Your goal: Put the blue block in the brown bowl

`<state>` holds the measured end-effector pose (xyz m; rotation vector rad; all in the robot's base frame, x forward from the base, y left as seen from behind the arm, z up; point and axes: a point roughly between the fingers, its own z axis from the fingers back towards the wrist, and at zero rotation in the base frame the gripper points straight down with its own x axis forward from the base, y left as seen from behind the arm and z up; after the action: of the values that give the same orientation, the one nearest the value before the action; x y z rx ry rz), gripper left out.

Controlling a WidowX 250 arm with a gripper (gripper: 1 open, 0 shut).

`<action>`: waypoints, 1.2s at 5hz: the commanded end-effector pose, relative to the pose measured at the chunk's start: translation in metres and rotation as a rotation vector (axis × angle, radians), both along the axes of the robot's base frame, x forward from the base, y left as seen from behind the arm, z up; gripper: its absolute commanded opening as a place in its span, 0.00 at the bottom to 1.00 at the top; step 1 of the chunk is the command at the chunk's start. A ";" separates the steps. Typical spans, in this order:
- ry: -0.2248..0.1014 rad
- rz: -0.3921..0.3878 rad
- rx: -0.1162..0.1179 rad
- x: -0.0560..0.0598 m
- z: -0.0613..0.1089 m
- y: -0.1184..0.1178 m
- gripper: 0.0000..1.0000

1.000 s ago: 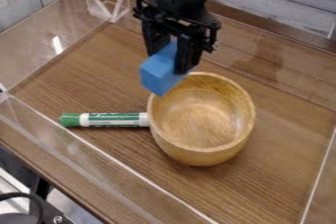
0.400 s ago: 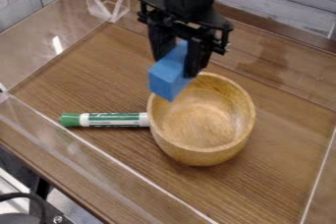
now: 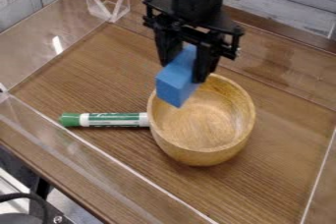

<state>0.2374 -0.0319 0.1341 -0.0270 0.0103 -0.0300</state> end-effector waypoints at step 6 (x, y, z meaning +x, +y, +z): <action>-0.089 -0.008 -0.031 0.001 -0.008 -0.021 0.00</action>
<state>0.2348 -0.0501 0.1148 -0.0480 -0.0312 -0.0297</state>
